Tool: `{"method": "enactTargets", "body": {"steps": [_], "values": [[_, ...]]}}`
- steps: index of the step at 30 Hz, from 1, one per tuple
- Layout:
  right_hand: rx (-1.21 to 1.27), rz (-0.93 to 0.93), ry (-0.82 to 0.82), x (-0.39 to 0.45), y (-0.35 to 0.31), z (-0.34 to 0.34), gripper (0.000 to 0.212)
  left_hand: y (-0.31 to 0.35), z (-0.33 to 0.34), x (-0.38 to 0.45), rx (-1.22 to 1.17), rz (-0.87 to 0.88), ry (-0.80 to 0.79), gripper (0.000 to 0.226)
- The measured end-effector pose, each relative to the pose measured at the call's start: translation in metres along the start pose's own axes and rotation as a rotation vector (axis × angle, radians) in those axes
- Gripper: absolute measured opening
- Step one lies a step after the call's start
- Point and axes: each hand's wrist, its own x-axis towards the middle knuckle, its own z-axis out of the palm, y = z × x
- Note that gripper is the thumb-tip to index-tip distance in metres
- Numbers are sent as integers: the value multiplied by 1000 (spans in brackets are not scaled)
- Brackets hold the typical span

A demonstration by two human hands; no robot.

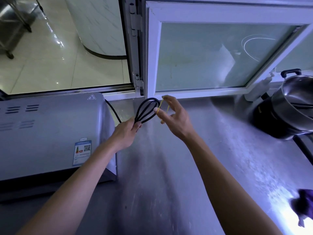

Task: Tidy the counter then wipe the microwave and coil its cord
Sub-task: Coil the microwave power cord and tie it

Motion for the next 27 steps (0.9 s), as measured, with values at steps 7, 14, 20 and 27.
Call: {"method": "enactTargets", "body": {"steps": [7,14,20,27], "values": [[-184,-34,-102,28,-28,2,56,2,-6,-1,12,25,7,22],[-93,-72,-138,40,-35,16,49,2,-14,6,-146,49,-10,25],[-32,-27,-157,48,-32,16,45,8,-15,10,-236,32,-27,25],[115,41,-190,52,-30,15,40,11,-16,16,-241,60,-27,26]]}}
